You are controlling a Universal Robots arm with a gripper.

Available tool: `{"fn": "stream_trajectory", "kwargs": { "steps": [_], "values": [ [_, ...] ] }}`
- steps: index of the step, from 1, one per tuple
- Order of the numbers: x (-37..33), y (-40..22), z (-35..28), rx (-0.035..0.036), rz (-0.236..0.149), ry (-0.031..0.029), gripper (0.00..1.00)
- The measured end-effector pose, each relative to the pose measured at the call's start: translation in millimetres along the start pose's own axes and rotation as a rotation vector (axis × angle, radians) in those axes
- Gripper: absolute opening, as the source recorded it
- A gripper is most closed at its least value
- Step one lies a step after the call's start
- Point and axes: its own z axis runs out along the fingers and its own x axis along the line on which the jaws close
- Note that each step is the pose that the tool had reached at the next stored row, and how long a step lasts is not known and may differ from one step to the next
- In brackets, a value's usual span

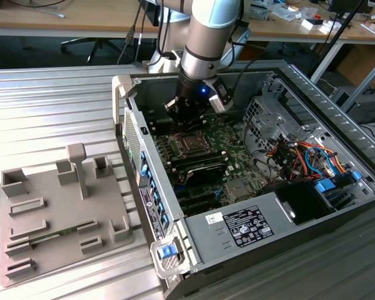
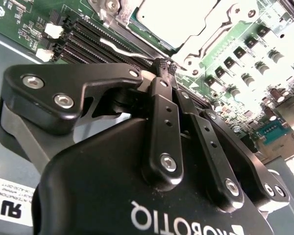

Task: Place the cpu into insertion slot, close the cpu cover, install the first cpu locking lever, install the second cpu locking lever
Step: 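Install the first cpu locking lever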

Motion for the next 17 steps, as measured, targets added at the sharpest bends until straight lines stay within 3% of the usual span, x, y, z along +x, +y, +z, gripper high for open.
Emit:
{"fn": "stream_trajectory", "kwargs": {
  "steps": [17],
  "values": [
    [-16.9, -1.6, 5.0, -0.0002, 0.000, 0.0025, 0.11]
  ]
}}
